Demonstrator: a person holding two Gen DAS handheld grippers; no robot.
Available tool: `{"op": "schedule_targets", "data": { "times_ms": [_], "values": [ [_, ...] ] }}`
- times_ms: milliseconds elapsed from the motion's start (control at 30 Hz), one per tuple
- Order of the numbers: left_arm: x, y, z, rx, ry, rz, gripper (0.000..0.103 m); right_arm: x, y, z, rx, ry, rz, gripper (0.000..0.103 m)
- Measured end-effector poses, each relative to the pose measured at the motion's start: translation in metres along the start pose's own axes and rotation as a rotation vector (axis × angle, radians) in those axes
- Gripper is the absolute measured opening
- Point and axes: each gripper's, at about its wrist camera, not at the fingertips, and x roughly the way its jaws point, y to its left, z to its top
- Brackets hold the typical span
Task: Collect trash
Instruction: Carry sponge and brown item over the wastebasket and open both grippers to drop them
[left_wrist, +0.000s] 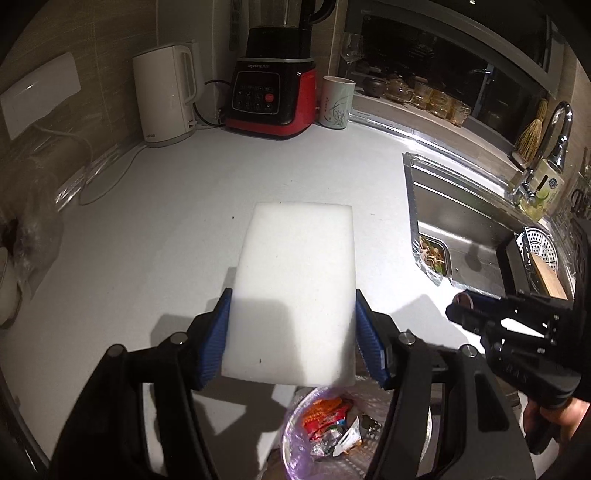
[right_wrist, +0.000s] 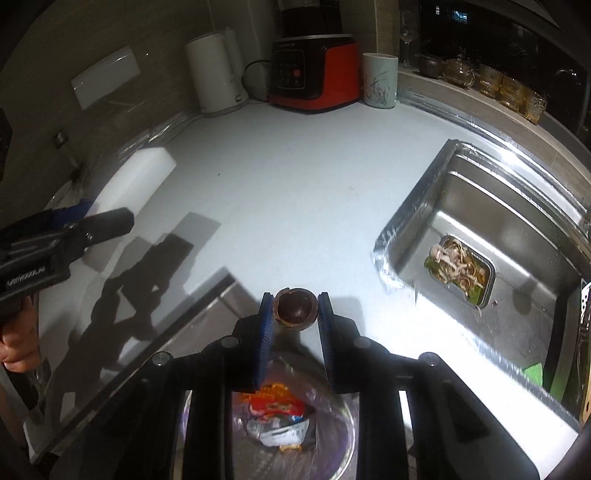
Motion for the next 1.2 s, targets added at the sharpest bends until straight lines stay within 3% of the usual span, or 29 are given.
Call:
{"op": "schedule_targets", "data": {
  "times_ms": [300, 633, 967, 1200],
  "values": [
    [-0.036, -0.045, -0.092, -0.010, 0.072, 0.051, 0.060, -0.026, 0.021, -0.095, -0.026, 0.073, 0.045, 0.025],
    [-0.048, -0.056, -0.159, -0.016, 0.138, 0.060, 0.060, -0.043, 0.036, -0.145, -0.057, 0.094, 0.061, 0.025],
    [0.030, -0.078, -0.205, 0.067, 0.295, 0.025, 0.060, -0.052, 0.028, -0.159, -0.037, 0.111, 0.006, 0.025],
    [0.047, -0.081, -0.209, 0.060, 0.317, -0.002, 0.060, -0.054, 0.022, -0.166, -0.017, 0.132, -0.017, 0.025]
  ]
}}
